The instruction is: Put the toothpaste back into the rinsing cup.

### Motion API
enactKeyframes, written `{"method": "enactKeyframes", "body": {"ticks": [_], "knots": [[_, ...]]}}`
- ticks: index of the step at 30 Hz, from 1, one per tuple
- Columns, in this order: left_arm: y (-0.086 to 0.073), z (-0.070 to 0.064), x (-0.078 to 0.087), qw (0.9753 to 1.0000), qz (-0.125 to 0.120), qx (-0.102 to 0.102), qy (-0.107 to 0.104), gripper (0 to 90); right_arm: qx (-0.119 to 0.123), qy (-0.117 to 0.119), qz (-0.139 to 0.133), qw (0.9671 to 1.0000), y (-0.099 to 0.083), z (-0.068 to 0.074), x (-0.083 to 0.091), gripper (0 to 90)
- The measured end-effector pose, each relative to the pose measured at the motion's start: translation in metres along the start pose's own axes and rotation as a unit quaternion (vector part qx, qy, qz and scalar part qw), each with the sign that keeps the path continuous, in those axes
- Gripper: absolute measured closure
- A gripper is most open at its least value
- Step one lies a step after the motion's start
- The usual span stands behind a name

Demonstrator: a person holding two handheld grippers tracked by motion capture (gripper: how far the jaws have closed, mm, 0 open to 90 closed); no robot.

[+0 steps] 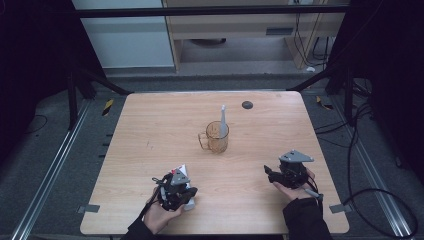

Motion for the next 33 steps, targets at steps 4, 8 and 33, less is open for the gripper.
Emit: {"method": "enactKeyframes", "body": {"ticks": [4, 8, 33], "knots": [[-0.003, 0.0, 0.003, 1.0, 0.002, 0.0, 0.0, 89.6, 0.002, 0.0, 0.001, 1.0, -0.001, -0.001, -0.001, 34.1], [-0.006, 0.001, 0.008, 1.0, 0.003, 0.002, 0.0, 89.6, 0.001, -0.001, 0.003, 1.0, -0.002, -0.001, -0.001, 34.1], [-0.023, 0.013, 0.027, 0.9998, 0.012, 0.014, 0.008, 89.6, -0.004, -0.006, 0.003, 1.0, -0.004, -0.004, -0.001, 33.8]]}}
Point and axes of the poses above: each handheld gripper's, and its own axes: x roughly backward along the jaws, y roughly out of its top, z roughly to its left, the point moved 2 cm from there along -x, roughly forward along the jaws, and after that the axes turned 10 degrees about x, right-handed, at the moved point
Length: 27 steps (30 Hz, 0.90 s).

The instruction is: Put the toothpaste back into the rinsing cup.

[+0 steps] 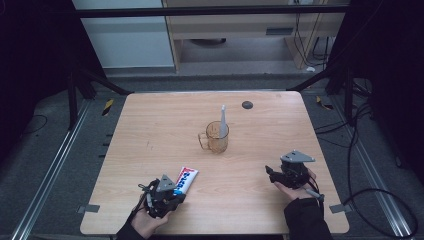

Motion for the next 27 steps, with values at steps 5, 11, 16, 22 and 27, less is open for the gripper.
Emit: {"method": "enactKeyframes", "body": {"ticks": [5, 11, 16, 22, 27], "knots": [[-0.002, 0.0, 0.002, 1.0, 0.001, -0.003, 0.001, 89.5, -0.001, 0.0, -0.001, 1.0, 0.0, -0.001, 0.0, 33.8], [-0.001, -0.002, 0.005, 1.0, -0.004, -0.002, -0.001, 88.8, -0.002, 0.001, 0.0, 1.0, 0.0, 0.0, 0.0, 33.7], [0.009, 0.0, 0.02, 0.9994, -0.033, -0.001, 0.0, 83.4, -0.005, -0.001, -0.005, 1.0, 0.0, -0.003, 0.003, 33.2], [0.025, 0.016, 0.035, 0.9967, -0.07, 0.028, 0.029, 77.9, -0.012, -0.006, -0.008, 0.9999, 0.0, -0.008, 0.005, 32.2], [0.036, 0.03, 0.038, 0.9948, -0.076, 0.044, 0.051, 70.5, -0.017, -0.008, -0.009, 0.9998, 0.0, -0.012, 0.005, 30.5]]}}
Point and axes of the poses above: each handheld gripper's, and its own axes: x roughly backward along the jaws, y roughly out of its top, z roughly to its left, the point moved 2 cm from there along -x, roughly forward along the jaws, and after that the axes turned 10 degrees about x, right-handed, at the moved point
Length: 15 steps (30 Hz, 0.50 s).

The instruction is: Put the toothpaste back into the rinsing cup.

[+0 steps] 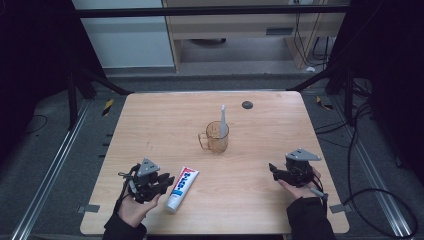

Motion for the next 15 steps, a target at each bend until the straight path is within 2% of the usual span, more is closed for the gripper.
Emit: {"method": "enactKeyframes", "body": {"ticks": [4, 6, 8, 10, 15], "knots": [[0.01, 0.006, -0.007, 0.9999, 0.0, 0.013, 0.005, 62.3, -0.006, -0.001, 0.0, 1.0, 0.0, -0.002, 0.002, 29.8], [0.015, 0.006, -0.009, 0.9999, -0.001, 0.013, 0.009, 57.8, -0.01, -0.001, 0.0, 0.9999, 0.0, -0.003, 0.003, 29.0], [0.019, 0.006, -0.012, 0.9998, 0.007, 0.018, 0.01, 51.7, -0.008, -0.003, 0.001, 1.0, -0.002, -0.004, 0.003, 28.2], [0.021, 0.006, -0.014, 0.9998, 0.011, 0.015, 0.012, 47.0, -0.014, -0.004, 0.003, 0.9999, -0.002, -0.004, 0.004, 27.8], [0.021, 0.005, -0.019, 0.9994, 0.027, 0.014, 0.015, 39.6, -0.01, -0.009, 0.007, 0.9999, -0.004, -0.005, 0.001, 26.8]]}}
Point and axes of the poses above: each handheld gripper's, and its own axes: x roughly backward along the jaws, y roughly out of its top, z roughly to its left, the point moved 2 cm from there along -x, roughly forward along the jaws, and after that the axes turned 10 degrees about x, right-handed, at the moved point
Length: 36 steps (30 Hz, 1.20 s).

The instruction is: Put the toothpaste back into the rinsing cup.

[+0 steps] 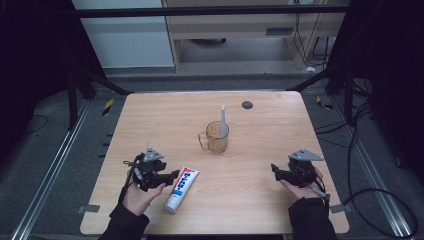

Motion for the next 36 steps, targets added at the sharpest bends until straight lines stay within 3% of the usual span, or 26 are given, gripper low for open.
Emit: {"method": "enactKeyframes", "body": {"ticks": [15, 36], "knots": [[-0.001, -0.011, -0.029, 0.9979, 0.057, -0.029, 0.013, 34.1, 0.0, 0.002, 0.0, 1.0, -0.001, 0.0, -0.001, 27.2], [-0.007, -0.019, -0.053, 0.994, 0.102, -0.037, 0.019, 33.6, 0.005, 0.001, 0.0, 1.0, -0.002, 0.0, -0.001, 27.6]]}}
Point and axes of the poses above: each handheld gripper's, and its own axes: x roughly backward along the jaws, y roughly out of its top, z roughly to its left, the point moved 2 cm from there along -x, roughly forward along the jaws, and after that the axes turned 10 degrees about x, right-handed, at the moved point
